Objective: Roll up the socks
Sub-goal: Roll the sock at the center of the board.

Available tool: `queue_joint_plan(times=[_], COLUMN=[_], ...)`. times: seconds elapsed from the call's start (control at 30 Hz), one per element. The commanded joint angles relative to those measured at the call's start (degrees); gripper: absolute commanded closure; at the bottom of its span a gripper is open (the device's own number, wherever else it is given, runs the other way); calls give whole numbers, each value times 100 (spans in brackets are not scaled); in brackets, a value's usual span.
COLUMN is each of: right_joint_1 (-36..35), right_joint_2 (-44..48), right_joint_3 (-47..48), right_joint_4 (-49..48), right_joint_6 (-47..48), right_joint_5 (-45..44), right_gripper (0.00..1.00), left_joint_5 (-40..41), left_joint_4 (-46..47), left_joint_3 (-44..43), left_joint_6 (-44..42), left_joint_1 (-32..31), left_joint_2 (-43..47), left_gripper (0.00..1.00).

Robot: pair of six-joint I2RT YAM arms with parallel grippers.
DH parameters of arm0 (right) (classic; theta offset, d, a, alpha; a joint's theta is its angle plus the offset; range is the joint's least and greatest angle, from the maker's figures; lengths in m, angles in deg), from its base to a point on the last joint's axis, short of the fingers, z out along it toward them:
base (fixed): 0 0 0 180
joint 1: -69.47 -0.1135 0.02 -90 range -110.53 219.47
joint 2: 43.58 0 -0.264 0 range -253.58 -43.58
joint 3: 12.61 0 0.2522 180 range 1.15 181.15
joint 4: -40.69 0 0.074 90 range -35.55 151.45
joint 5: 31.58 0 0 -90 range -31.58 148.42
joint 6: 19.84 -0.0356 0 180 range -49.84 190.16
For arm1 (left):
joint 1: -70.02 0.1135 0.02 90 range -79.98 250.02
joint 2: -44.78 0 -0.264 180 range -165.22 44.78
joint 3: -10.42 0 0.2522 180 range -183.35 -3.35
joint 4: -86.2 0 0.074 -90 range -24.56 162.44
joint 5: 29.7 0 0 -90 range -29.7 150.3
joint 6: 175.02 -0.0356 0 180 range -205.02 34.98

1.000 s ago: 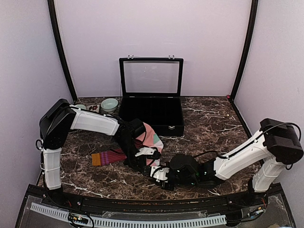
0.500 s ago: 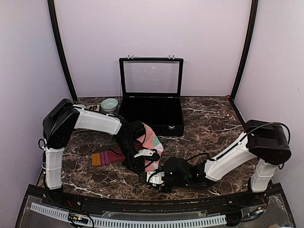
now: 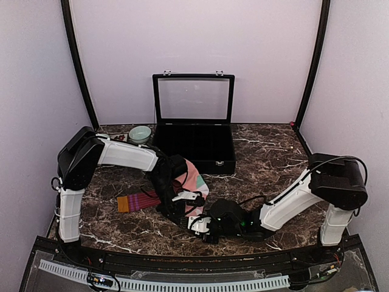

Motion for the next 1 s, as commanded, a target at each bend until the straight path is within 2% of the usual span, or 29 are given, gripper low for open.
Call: queue_joint_plan(times=[0.0,0.1,0.2,0.27,0.4,0.67,0.73,0.83,0.97], right_joint_1=[34,37,109,160,221,228,228,239,379], right_joint_2=[-107,-172,-255,-277,-278,-239,-234,-211,-111], right_joint_3=[-126,-195,-220,-215,-250,-333,-352,-423,-459], right_joint_4=[-175,-188,-177,-95,-36,198,267,323,546], right_joint_6=[-19,-19,-19,-744,-1101,-1453,-1631,-1891,-2207], right_joint_5=[-28,-28,-28,251,501,683,778,912,1158], right_gripper=[70,70,70,84,100,100,100,100,100], left_joint_5=[625,566,445,426,405,598,636,803,1290], left_joint_4=[-365,-373,-492,-477,-408,28,253,641,1345], left_joint_3=[114,105,88,111,112,219,276,592,1446], left_joint_6=[11,31,-10,-12,62,356,570,779,794], left_joint_1=[14,17,20,25,84,218,333,569,723], left_joint_2=[-316,-307,-290,-237,-193,-104,64,580,1626], left_gripper=[82,80,72,67,62,61,57,50,50])
